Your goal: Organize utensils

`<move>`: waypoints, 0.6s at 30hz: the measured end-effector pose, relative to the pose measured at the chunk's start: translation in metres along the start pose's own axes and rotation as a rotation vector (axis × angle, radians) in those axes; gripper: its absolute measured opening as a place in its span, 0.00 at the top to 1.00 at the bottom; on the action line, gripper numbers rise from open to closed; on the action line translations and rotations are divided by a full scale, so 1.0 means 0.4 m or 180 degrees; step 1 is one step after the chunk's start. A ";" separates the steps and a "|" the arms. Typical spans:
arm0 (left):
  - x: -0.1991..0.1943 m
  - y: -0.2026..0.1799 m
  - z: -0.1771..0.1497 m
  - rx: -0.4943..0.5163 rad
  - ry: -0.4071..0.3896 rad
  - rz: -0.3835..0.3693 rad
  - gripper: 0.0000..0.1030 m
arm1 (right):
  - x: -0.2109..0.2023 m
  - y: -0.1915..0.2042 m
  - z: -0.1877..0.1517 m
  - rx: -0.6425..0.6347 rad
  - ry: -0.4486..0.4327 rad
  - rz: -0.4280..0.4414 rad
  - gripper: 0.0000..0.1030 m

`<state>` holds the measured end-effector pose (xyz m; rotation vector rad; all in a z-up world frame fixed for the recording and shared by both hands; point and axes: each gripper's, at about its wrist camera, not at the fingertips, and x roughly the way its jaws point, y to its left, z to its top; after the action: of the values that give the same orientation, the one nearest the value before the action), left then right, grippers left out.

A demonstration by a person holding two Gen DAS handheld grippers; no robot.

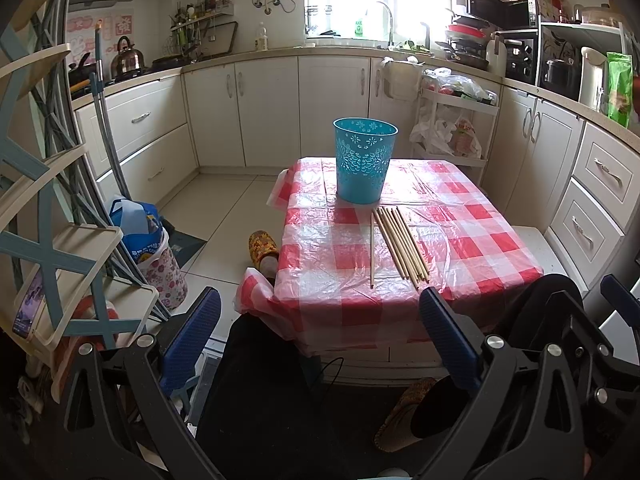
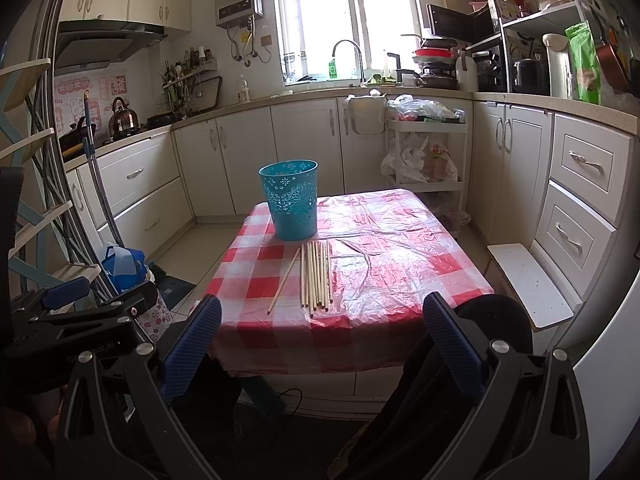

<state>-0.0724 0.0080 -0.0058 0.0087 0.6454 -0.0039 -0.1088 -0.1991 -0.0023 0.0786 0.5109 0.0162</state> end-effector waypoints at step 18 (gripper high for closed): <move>0.000 -0.001 -0.005 0.0000 0.0008 0.0000 0.07 | -0.001 0.009 -0.009 -0.0010 0.0001 0.0028 0.06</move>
<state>-0.0735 0.0077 -0.0074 0.0088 0.6478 -0.0041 -0.1107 -0.1955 -0.0051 0.0777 0.5107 0.0255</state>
